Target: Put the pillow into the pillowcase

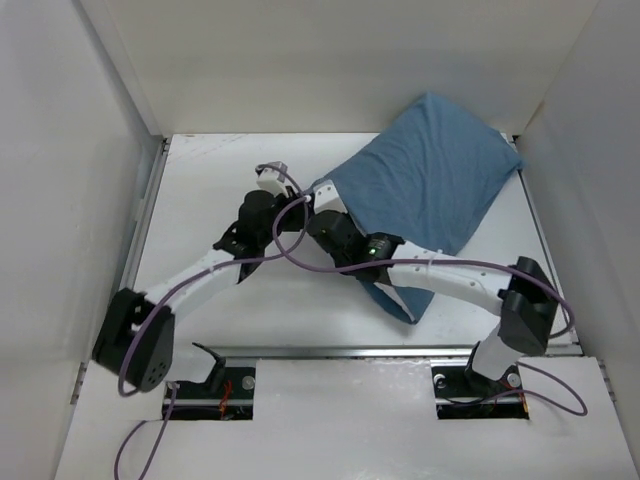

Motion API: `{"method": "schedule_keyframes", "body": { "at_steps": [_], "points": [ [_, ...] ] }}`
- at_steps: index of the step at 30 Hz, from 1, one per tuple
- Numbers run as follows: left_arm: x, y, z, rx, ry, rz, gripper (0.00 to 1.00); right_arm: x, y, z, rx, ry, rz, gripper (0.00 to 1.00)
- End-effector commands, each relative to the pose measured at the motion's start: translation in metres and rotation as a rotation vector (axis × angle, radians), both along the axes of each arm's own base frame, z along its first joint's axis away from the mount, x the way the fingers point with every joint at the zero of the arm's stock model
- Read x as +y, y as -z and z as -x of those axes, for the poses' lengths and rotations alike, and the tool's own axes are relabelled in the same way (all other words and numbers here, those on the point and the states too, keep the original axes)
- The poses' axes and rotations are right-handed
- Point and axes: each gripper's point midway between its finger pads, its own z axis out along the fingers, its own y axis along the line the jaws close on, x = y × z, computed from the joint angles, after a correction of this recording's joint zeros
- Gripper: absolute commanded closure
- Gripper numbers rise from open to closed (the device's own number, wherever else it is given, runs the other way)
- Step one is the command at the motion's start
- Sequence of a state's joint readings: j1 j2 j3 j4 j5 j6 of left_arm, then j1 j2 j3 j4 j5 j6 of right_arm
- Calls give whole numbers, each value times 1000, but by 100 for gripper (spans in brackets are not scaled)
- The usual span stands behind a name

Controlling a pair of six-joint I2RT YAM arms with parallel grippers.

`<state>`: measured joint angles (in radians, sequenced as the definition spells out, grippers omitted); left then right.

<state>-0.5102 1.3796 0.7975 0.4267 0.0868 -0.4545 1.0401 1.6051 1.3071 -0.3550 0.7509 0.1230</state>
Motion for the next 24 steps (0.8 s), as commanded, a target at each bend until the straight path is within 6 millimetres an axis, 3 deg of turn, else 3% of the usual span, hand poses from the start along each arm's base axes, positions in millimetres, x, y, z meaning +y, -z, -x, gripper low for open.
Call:
{"method": "schedule_keyframes", "body": {
  "at_steps": [1,2,3,4,5,6,8,14,16,21,23,24],
  "points": [
    [28,-50,9,-117,-125,78,100,13,16,-19,-64,80,-44,100],
    [35,-63,17,-141,-137,90,100,13,17,-25,-86,121,-51,100],
    [39,-49,26,-105,-137,67,100,15,29,-31,-94,193,-73,100],
    [44,-46,30,-95,-152,73,100,13,26,-37,-128,262,-96,100],
    [46,-42,35,-78,-158,86,100,6,8,-45,-206,369,-132,100],
    [50,-41,41,-68,-171,98,100,6,15,-50,-235,426,-136,99],
    [54,-22,50,-14,-183,111,100,3,0,-57,-317,539,-210,84],
    [73,11,73,78,-249,113,100,24,-5,-86,-246,515,-425,82],
    [78,6,78,66,-263,128,100,30,-9,-95,-254,518,-460,82],
    [90,23,94,120,-301,134,100,38,-9,-118,-309,563,-532,81],
    [91,25,98,131,-306,143,100,31,-22,-130,-337,596,-564,72],
    [93,24,102,131,-306,143,100,32,-16,-131,-333,597,-552,68]
  ]
}}
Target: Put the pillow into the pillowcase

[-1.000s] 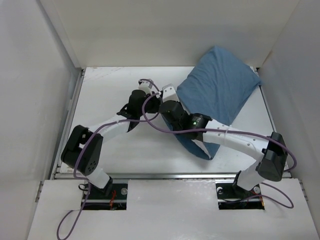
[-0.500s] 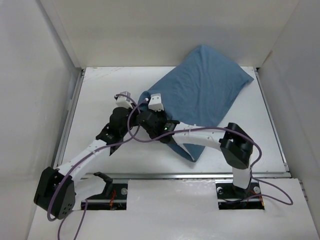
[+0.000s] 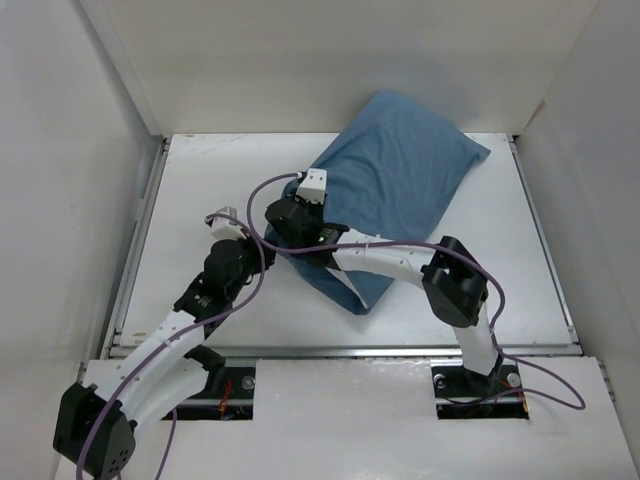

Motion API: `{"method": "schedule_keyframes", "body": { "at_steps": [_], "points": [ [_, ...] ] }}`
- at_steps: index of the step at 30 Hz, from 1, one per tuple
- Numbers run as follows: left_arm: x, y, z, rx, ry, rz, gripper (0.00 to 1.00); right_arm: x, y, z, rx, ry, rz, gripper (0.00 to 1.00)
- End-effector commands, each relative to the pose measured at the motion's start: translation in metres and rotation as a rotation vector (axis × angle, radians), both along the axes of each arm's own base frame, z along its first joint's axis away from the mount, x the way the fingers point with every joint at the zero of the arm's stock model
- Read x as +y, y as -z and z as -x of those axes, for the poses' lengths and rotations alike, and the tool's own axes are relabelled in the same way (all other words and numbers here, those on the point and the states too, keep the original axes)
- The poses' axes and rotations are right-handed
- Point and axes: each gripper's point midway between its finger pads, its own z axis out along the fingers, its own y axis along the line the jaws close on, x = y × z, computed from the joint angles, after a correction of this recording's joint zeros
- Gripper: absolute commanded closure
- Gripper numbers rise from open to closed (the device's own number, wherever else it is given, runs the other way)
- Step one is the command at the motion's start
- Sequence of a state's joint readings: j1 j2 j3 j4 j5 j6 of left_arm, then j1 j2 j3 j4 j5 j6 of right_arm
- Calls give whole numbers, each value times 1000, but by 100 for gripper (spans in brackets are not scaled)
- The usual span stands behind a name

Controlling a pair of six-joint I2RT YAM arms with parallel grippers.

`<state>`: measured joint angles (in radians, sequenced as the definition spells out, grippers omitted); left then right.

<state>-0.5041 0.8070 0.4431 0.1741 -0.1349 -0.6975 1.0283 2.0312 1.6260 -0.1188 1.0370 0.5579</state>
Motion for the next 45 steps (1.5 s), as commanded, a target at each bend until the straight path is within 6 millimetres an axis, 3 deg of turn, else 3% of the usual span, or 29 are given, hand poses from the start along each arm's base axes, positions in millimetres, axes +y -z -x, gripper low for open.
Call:
{"method": "schedule_keyframes", "body": {
  "at_steps": [1,2,3,4,6,7,8,9,10,12,13,17,19,21,22,23,24,25,26,28,30,32,35,37,38,41,44,45],
  "points": [
    [10,6,16,36,-25,8,100,-50,-37,-57,-136,233,-115,63],
    [10,5,18,39,-28,16,100,-55,-39,-64,-140,242,-128,60],
    [14,2,20,32,-36,17,100,-51,-33,-65,-127,222,-126,48],
    [17,-1,19,20,-59,25,100,-50,-37,-67,-112,188,-112,42],
    [22,-2,19,15,-85,18,100,-10,-30,-57,-26,-76,-89,28],
    [26,-6,15,-3,-110,18,100,23,-36,-35,28,-305,-79,25],
    [26,-11,11,-16,-116,8,100,17,-39,-30,44,-306,-64,23],
    [29,-14,3,-20,-138,-7,100,43,-40,2,123,-487,-61,16],
    [29,-8,2,-2,-138,-18,100,58,-46,19,135,-578,-90,10],
    [34,-15,-9,-3,-186,-32,100,75,-45,59,200,-768,-45,4],
    [32,-10,-14,16,-186,-45,100,74,-51,64,201,-791,-42,0],
    [40,-2,-25,62,-233,-49,100,73,-92,104,206,-950,-103,0],
    [43,-1,-25,74,-250,-32,100,77,-100,130,234,-1091,-117,0],
    [49,7,-24,105,-272,-41,79,75,-104,156,258,-1232,-97,0],
    [50,4,-24,97,-284,-31,62,78,-105,165,263,-1290,-102,0],
    [51,8,-23,104,-284,-35,41,78,-112,186,272,-1410,-116,0],
    [53,7,-21,106,-296,-32,30,75,-123,192,242,-1444,-114,0],
    [55,7,-19,110,-296,-34,21,72,-123,194,242,-1444,-114,0],
    [55,7,-17,110,-296,-34,15,67,-128,183,211,-1373,-95,0],
    [53,1,-13,102,-276,-19,12,52,-129,166,178,-1247,-58,0],
    [48,7,-7,112,-239,-7,19,31,-116,134,165,-1040,18,0],
    [45,13,2,119,-210,15,43,16,-103,123,192,-943,74,5],
    [38,18,7,101,-175,65,60,12,-68,114,253,-917,188,17],
    [22,18,10,84,-91,110,60,14,-58,111,269,-922,219,22],
    [13,4,6,23,-53,162,60,15,-47,108,288,-909,237,22],
    [-5,11,7,20,36,208,64,16,-47,96,259,-866,255,22],
    [-16,6,0,-18,75,235,67,16,-49,81,214,-802,271,35],
    [-20,11,-4,-10,88,235,67,19,-47,79,211,-801,269,47]
  ]
}}
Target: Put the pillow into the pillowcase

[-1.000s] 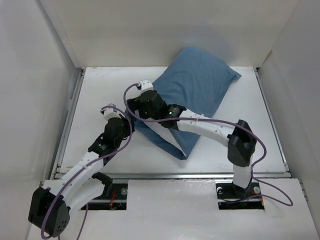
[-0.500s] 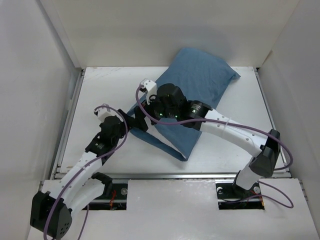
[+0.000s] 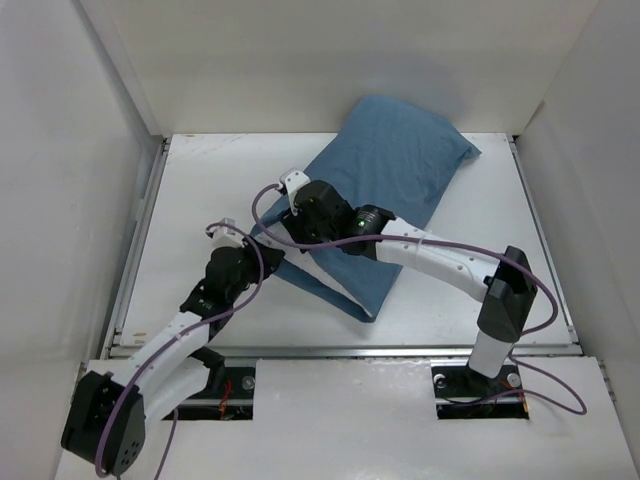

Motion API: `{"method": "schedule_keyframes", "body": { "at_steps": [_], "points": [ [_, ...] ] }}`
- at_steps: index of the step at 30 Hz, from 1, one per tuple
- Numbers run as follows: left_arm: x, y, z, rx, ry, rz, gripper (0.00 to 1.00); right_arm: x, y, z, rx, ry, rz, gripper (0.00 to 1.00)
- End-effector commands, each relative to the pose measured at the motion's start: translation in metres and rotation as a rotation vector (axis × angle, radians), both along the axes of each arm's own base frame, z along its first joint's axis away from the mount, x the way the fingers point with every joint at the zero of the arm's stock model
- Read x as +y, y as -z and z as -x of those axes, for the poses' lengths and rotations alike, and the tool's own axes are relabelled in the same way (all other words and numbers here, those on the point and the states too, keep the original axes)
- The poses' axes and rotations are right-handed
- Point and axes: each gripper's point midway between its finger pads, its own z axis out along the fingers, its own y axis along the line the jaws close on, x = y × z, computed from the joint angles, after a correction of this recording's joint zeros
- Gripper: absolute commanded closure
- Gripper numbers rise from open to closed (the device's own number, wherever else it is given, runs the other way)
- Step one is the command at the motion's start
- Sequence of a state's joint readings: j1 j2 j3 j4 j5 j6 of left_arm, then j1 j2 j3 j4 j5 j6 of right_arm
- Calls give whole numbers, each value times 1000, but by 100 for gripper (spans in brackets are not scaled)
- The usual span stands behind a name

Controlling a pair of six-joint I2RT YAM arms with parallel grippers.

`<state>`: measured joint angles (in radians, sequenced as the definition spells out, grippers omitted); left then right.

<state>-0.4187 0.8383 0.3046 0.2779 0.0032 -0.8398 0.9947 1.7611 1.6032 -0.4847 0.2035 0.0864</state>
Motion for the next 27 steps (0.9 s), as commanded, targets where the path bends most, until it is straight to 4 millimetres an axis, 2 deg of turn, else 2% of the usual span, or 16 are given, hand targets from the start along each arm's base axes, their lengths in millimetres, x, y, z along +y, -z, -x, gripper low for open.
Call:
{"method": "schedule_keyframes", "body": {
  "at_steps": [1,2,3,4,6,8,12,13,14,15,16,17,18,22,24,27],
  "points": [
    [-25,-41,-16,-157,90,99,67,2,-23,-18,-103,58,-40,52],
    [-31,-44,-18,-164,109,106,68,4,-26,-20,-112,59,-54,60],
    [-33,-34,-21,-138,109,96,70,4,-28,-21,-114,73,-67,79],
    [-40,-44,-26,-163,127,110,72,4,-28,-21,-114,73,-68,87],
    [-43,-43,-33,-156,127,107,75,8,-39,-16,-103,39,-93,100],
    [-44,-36,-46,-146,103,85,77,10,-41,-5,-67,-10,-95,100],
    [-54,-37,-67,-145,107,72,83,29,-43,49,96,-288,-146,100],
    [-55,-37,-71,-143,107,71,83,38,-49,80,181,-436,-203,100],
    [-57,-31,-75,-131,110,57,84,42,-52,95,225,-512,-233,100],
    [-58,-38,-82,-145,100,58,84,48,-55,108,253,-586,-271,100],
    [-58,-38,-85,-145,89,55,85,51,-62,134,319,-722,-328,100],
    [-49,-30,-91,-127,65,46,85,53,-64,141,333,-767,-351,100],
    [-47,-38,-96,-148,56,53,85,57,-61,144,353,-798,-361,100],
    [-37,-35,-99,-133,45,54,87,64,-61,147,388,-833,-366,100],
    [-31,-44,-92,-140,42,58,87,67,-46,121,329,-707,-312,100],
    [-3,-28,-74,-29,-62,-34,85,59,-30,88,261,-520,-213,71]
  ]
}}
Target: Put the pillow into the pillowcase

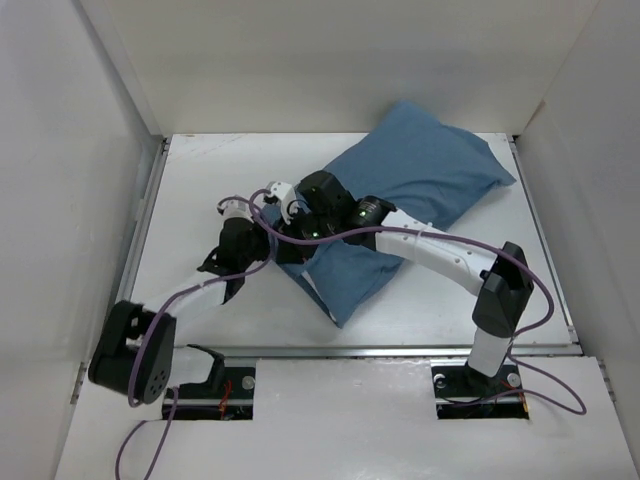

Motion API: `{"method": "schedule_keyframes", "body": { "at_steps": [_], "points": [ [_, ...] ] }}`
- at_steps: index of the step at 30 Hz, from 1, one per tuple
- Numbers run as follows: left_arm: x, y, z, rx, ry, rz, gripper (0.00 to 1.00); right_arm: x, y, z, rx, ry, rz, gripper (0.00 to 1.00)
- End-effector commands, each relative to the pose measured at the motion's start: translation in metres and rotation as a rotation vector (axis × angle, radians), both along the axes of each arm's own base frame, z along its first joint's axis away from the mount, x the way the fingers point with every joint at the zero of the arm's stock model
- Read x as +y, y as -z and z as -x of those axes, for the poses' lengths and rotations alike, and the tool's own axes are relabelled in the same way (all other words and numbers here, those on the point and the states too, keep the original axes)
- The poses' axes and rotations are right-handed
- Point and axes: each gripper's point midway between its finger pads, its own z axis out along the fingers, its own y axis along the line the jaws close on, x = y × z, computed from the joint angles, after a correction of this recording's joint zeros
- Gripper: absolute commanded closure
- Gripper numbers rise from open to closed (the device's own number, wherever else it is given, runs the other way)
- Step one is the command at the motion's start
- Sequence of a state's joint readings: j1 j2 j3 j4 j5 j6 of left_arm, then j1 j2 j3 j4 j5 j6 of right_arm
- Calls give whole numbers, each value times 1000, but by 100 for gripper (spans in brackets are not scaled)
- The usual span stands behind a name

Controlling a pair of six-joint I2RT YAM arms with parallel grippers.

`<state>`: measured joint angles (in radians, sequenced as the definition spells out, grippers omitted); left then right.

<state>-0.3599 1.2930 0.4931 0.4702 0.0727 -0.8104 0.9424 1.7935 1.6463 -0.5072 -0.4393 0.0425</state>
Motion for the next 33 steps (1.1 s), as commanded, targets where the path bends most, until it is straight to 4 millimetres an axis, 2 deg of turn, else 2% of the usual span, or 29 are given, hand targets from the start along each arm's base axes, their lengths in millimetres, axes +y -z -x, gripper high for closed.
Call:
{"method": "schedule_keyframes", "body": {
  "at_steps": [1,2,3,4,5,6,7,8,9,10,12,13,14,15,16,17,18,20,21,23,24,25,26,27,28,29,31,32,33],
  "points": [
    [32,-38,11,-14,-131,-57,76,13,-19,14,-36,-6,-13,62],
    [61,-37,13,17,-279,-95,72,11,-26,12,-62,1,-21,56],
    [76,-36,22,50,-352,-119,68,9,-31,11,-73,8,-27,46],
    [94,-47,31,47,-433,-118,63,8,-36,13,-82,-4,-38,30],
    [108,-42,47,107,-488,-159,51,6,-44,14,-102,-8,-57,21],
    [121,-49,51,97,-565,-165,49,5,-48,15,-107,-8,-64,12],
    [126,-63,56,62,-581,-150,46,1,-50,5,-142,45,-51,1],
    [127,-67,58,51,-582,-142,43,-4,-63,-1,-178,85,-62,1],
    [121,-80,55,13,-550,-116,43,-11,-65,-9,-206,138,-42,1],
    [115,-88,53,-22,-497,-120,40,-24,-71,-31,-270,271,-10,0],
    [95,-111,44,-129,-390,-67,38,-43,-97,-51,-320,450,-37,0],
    [71,-118,45,-159,-254,-30,38,-58,-106,-67,-343,550,-42,0],
    [59,-125,45,-211,-167,-41,37,-85,-108,-92,-365,680,-20,0],
    [47,-126,42,-234,-95,-32,35,-100,-116,-106,-359,747,-42,0],
    [25,-142,43,-298,9,12,32,-112,-116,-120,-310,816,-67,0],
    [15,-141,43,-304,54,13,31,-146,-112,-149,-259,897,-69,0],
    [-1,-135,42,-288,116,-6,28,-165,-110,-162,-222,952,-76,0],
    [-18,-139,39,-279,166,-26,27,-202,-114,-183,-201,1066,-99,0],
    [-26,-138,38,-271,189,-35,25,-243,-109,-203,-231,1199,-60,0],
    [-52,-122,41,-225,274,-51,24,-281,-95,-225,-249,1326,3,0],
    [-61,-123,41,-226,299,-45,24,-320,-89,-239,-258,1427,38,0],
    [-68,-108,39,-194,321,-66,24,-336,-94,-248,-265,1466,32,0],
    [-78,-110,39,-193,344,-65,33,-348,-80,-259,-255,1476,74,0],
    [-81,-93,36,-140,349,-88,43,-367,-67,-274,-227,1499,83,0],
    [-79,-98,32,-153,330,-91,56,-374,-71,-276,-233,1493,80,0],
    [-78,-83,26,-108,312,-123,74,-378,-56,-286,-212,1476,101,0],
    [-64,-74,13,-56,217,-190,100,-380,-41,-300,-199,1428,101,0],
    [-55,-66,6,-27,177,-223,100,-383,-35,-305,-195,1416,114,0],
    [-46,-71,0,-25,139,-236,100,-380,-19,-313,-179,1392,140,0]
  ]
}}
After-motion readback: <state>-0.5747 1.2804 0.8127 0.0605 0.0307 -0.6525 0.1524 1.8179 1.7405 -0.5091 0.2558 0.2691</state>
